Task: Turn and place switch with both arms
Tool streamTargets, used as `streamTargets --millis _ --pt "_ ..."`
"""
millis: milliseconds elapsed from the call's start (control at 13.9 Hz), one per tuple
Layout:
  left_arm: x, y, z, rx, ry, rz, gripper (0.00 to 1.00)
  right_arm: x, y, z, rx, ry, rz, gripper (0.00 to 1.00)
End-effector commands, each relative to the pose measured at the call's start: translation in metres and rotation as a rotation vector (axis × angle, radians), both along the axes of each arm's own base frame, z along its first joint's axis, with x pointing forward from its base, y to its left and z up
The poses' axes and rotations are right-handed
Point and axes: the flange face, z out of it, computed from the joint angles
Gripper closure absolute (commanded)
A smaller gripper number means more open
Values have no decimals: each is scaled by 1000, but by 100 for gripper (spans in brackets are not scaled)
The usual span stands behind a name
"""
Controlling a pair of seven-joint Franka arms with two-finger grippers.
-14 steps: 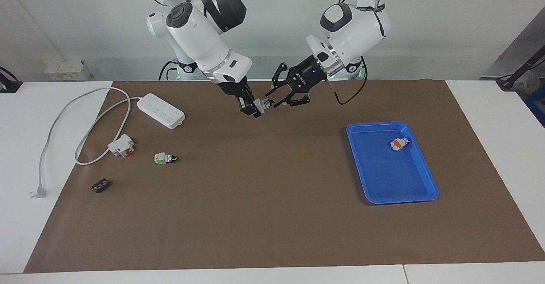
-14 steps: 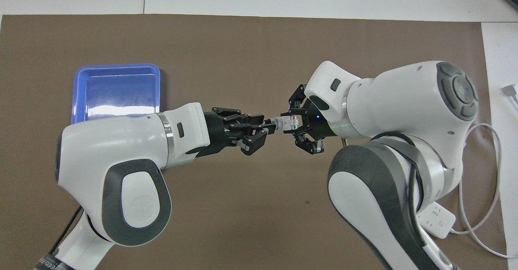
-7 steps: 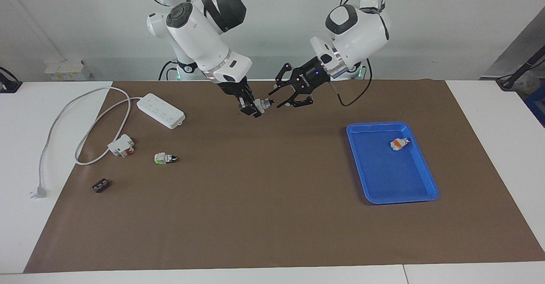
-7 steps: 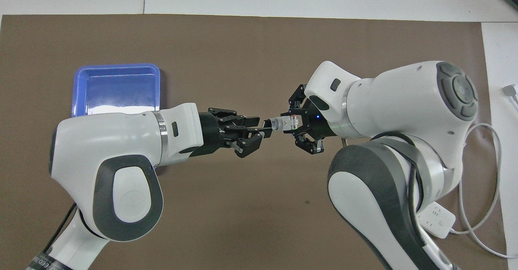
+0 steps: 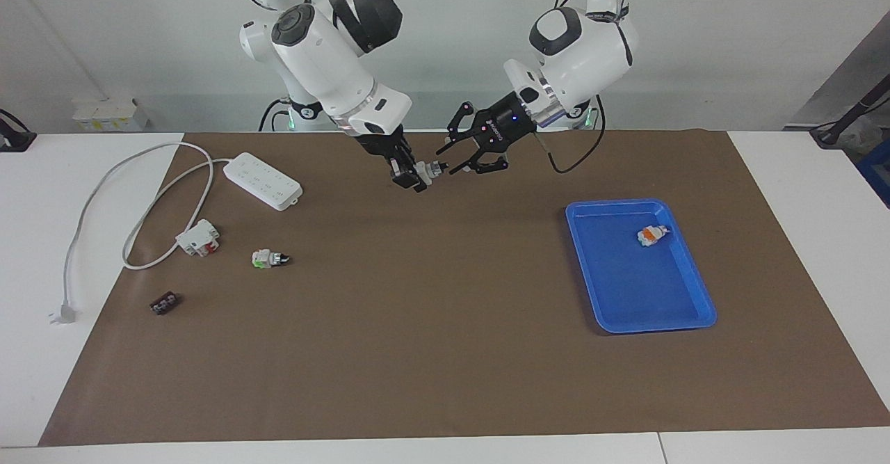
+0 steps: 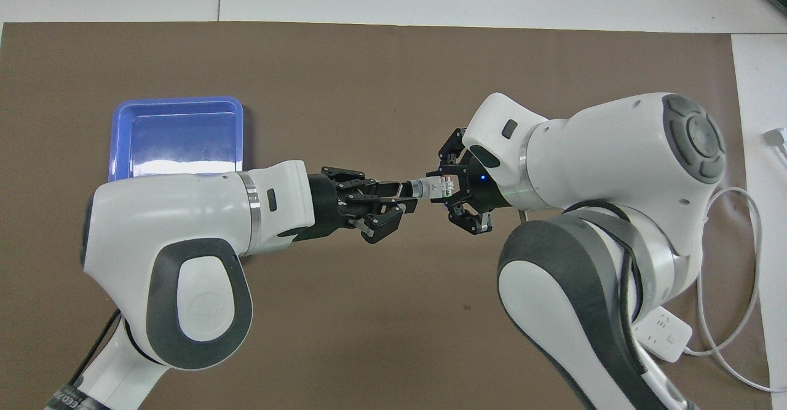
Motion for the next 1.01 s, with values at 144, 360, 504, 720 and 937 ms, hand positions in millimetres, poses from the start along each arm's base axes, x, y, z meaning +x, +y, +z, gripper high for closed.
streamTargets --millis 144,360,504,720,937 --pt "-11 -4 2 -14 -19 -18 61 -7 -3 0 18 6 -23 100" --pt "-11 -5 1 -13 -18 -17 61 -7 -3 0 19 5 -23 100" --pt "-11 -5 1 -11 -19 -18 61 -7 -3 0 19 4 -22 100" --pt "-15 -11 -1 -8 -19 -27 62 -8 -3 0 19 3 -25 100" --pt "-15 -13 -4 -4 -19 -25 63 -8 -3 -1 18 7 -25 100"
